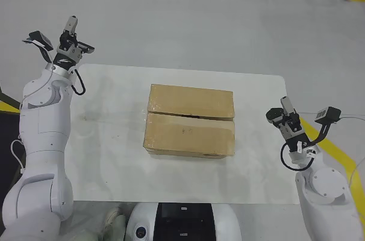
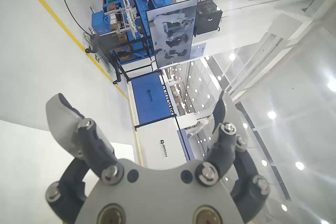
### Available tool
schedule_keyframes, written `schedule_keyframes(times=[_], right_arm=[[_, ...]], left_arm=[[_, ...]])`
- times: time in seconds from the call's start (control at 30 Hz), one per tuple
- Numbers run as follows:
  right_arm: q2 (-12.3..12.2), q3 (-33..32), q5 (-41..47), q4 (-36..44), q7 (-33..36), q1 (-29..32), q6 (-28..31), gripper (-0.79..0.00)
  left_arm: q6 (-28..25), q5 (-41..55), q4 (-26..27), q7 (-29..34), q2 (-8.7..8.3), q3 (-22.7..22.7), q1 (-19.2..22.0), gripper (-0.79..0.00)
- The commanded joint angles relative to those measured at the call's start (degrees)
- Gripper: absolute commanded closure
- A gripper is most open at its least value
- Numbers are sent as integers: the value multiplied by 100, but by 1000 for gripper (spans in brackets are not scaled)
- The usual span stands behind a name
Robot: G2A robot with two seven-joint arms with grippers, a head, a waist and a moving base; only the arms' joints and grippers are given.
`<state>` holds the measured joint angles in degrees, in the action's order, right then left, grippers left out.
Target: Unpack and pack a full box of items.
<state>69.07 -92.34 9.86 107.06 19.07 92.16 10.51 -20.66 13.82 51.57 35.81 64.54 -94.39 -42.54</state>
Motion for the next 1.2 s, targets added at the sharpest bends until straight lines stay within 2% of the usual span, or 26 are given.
schedule_keyframes(times=[0.0, 0.7, 0.9, 1.17], right_arm=[[0, 0, 0, 0, 0, 0, 0, -785], [2, 37, 55, 28, 63, -12, 9, -785], [-20, 112, 111, -47, 587, -80, 99, -785], [-89, 233, 256, -229, 1874, -91, 342, -785]], left_arm=[[0, 0, 0, 0, 0, 0, 0, -785], [0, 0, 0, 0, 0, 0, 0, -785], [0, 0, 0, 0, 0, 0, 0, -785], [0, 0, 0, 0, 0, 0, 0, -785]])
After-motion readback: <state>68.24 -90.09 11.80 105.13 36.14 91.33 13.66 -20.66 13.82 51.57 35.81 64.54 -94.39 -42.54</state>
